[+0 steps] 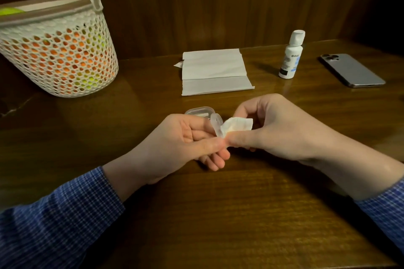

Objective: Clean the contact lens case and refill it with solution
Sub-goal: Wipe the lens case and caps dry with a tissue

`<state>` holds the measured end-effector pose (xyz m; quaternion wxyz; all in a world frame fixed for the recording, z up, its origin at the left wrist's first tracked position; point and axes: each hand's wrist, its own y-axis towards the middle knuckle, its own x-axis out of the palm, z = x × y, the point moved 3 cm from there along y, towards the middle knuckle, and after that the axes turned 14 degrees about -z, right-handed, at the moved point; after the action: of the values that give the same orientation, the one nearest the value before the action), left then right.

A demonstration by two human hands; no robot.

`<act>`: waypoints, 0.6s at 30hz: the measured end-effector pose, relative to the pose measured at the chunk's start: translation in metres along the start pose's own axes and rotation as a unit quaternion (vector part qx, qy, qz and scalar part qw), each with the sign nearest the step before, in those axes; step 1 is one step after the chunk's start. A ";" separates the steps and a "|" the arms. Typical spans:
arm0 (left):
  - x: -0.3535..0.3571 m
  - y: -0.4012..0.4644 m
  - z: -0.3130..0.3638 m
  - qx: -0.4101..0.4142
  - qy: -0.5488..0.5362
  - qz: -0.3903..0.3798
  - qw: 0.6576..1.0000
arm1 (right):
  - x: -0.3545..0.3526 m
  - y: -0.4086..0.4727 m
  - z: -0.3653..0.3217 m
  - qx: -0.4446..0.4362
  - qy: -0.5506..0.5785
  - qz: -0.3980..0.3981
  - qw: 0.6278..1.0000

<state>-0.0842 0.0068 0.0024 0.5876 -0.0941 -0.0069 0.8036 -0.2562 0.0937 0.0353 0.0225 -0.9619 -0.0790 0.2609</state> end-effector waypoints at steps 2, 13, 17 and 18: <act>0.000 0.000 0.000 -0.011 -0.029 -0.029 0.999 | 0.002 -0.001 -0.002 -0.034 -0.045 0.018 0.998; -0.001 -0.002 0.003 0.034 0.035 0.009 0.999 | 0.013 -0.002 -0.001 -0.042 -0.031 0.124 0.991; 0.004 -0.003 0.010 0.105 0.152 0.071 0.980 | 0.019 0.007 0.012 0.048 0.229 0.081 0.969; 0.005 -0.004 0.010 0.116 0.169 0.081 0.975 | 0.020 0.008 0.013 0.064 0.277 0.058 0.957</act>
<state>-0.0836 0.0139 0.0122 0.5201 -0.1604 0.1931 0.8164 -0.2443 0.0891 0.0136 0.0896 -0.9959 0.0031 -0.0107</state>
